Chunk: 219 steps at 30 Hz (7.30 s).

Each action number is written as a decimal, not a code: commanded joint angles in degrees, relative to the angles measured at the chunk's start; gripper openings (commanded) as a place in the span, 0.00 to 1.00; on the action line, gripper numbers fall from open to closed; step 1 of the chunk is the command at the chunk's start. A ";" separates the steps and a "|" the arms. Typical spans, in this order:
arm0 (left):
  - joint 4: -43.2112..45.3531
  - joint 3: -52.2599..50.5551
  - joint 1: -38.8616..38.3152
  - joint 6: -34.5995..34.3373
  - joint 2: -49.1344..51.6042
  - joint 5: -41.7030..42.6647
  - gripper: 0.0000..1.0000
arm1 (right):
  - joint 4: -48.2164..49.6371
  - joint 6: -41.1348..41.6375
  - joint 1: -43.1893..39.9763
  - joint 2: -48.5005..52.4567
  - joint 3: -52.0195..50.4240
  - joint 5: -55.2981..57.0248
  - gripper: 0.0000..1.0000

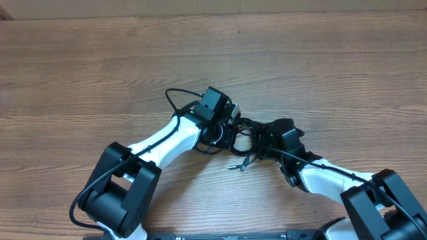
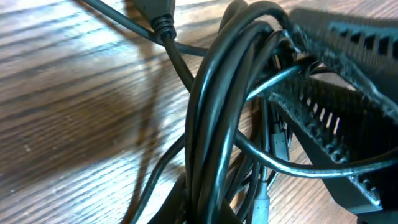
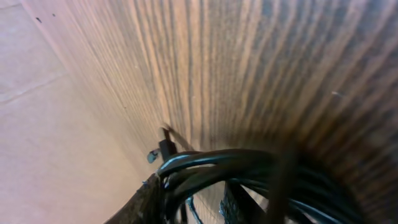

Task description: Untangle cables

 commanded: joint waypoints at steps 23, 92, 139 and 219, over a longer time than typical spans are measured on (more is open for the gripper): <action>1.25 0.28 -0.17 -0.66 0.00 1.07 0.04 | -0.83 -8.33 -1.38 0.20 0.61 -5.27 0.04; -1.55 2.29 6.67 19.12 -8.68 4.87 0.04 | -19.89 -31.28 -11.82 -24.68 0.59 -24.76 0.60; -5.53 2.29 4.63 22.56 -8.79 -4.07 0.04 | -6.10 -18.45 -20.94 -20.79 0.59 -28.70 0.04; -5.20 17.25 17.16 10.05 -10.03 24.72 0.04 | -3.56 -37.38 -19.26 -24.92 7.04 -50.40 0.66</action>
